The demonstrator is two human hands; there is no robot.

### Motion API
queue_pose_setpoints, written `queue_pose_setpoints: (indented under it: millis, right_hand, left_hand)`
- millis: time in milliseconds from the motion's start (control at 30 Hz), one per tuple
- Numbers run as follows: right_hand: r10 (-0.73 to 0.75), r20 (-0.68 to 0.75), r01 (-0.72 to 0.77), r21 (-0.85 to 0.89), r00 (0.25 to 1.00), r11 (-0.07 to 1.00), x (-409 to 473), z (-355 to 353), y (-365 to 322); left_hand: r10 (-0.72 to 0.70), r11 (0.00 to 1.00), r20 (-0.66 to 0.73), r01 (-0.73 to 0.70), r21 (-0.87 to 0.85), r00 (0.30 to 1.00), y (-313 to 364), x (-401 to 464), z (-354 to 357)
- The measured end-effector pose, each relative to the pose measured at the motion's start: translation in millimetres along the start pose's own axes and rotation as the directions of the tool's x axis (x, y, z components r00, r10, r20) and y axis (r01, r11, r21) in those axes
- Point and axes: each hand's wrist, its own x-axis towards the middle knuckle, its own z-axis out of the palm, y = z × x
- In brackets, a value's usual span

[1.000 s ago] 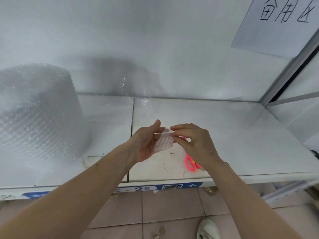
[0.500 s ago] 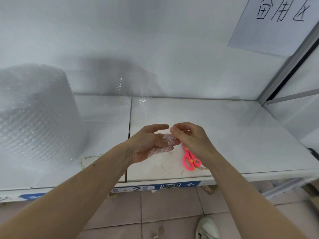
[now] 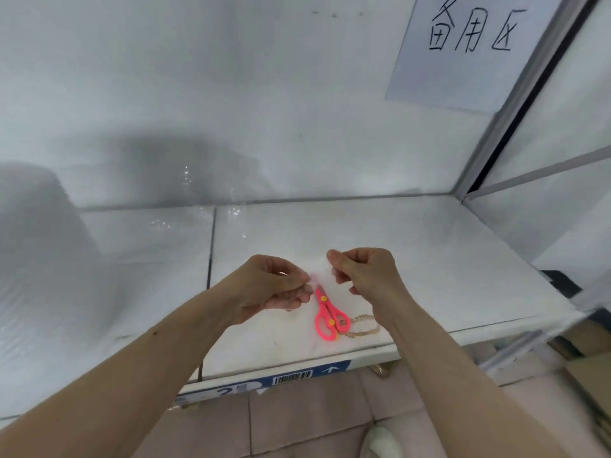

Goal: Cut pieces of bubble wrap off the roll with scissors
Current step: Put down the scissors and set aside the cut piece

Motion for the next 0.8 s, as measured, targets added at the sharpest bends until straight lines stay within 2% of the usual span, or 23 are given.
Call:
queue_pose_setpoints:
  millis: [133,267,333,500,633,800]
  right_hand:
    - [0.043,-0.087,-0.04,0.043,0.995,0.998,21,-29,3]
    - [0.074,-0.151,-0.056,0.117,0.986,0.992,50,-66,11]
    - [0.094,-0.168,-0.067,0.161,0.981,0.985,68,-87,17]
    - [0.128,-0.15,-0.09,0.237,0.98,0.967,122,-145,41]
    - [0.134,-0.146,-0.106,0.186,0.98,0.977,174,-182,59]
    - [0.065,-0.303,-0.06,0.027,0.951,0.998,241,-209,59]
  left_hand:
    - [0.018,1.0,-0.072,-0.018,-0.006,0.997,16,32,21]
    - [0.064,0.993,-0.123,-0.051,0.111,0.99,31,76,51]
    - [0.075,0.991,-0.146,-0.058,0.117,0.986,38,102,67]
    - [0.051,0.993,-0.065,-0.044,0.107,0.997,48,170,107]
    - [0.088,0.987,-0.072,-0.078,0.143,0.993,53,229,135]
    - [0.105,0.99,-0.15,-0.089,0.114,0.983,67,295,167]
